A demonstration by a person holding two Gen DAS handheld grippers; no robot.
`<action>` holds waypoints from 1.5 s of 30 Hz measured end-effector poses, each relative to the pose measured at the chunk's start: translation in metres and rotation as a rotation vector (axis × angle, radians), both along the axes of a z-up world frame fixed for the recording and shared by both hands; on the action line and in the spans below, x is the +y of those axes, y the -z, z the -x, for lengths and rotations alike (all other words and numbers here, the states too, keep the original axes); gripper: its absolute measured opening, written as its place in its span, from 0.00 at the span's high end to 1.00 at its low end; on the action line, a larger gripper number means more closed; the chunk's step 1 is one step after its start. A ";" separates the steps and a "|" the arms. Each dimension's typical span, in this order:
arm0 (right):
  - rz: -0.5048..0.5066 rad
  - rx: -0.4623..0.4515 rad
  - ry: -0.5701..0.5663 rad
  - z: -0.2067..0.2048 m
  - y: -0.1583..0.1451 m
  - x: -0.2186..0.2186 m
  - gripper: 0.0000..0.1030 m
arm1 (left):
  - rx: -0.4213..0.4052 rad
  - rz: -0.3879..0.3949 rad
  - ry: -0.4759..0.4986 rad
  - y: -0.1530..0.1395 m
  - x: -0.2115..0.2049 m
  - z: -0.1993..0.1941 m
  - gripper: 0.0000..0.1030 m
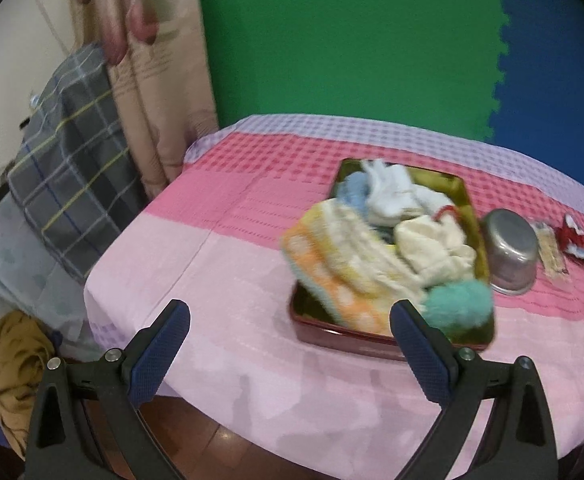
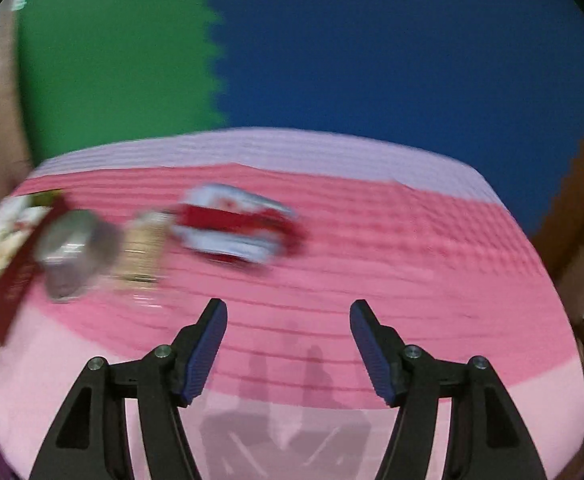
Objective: Organize soft objects
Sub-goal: 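Withdraw the open right gripper from the tray toward the remaining items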
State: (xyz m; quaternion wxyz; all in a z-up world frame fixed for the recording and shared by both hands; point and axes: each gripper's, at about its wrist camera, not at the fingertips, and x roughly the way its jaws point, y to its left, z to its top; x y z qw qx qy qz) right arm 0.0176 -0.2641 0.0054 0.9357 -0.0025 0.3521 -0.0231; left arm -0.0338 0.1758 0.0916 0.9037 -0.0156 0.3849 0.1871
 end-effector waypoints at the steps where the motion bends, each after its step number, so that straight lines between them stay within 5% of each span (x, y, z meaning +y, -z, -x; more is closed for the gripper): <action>1: 0.003 0.027 0.033 -0.004 0.007 -0.011 0.36 | 0.001 -0.012 0.011 -0.001 -0.005 0.000 0.04; 8: -0.076 0.109 0.120 -0.011 0.042 -0.055 0.35 | 0.027 -0.032 0.098 -0.006 -0.049 -0.011 0.04; 10: -0.077 0.101 0.103 -0.009 0.041 -0.053 0.21 | 0.029 -0.043 0.121 -0.008 -0.062 -0.015 0.04; 16: -0.053 0.141 0.057 -0.019 0.047 -0.042 0.06 | 0.045 -0.079 0.203 -0.011 -0.106 -0.034 0.03; 28: -0.052 0.156 0.023 -0.023 0.049 -0.036 0.00 | 0.109 -0.078 0.346 0.005 -0.175 -0.067 0.03; 45: -0.049 0.160 0.014 -0.024 0.049 -0.038 0.00 | 0.207 0.310 0.661 0.025 -0.243 -0.125 0.03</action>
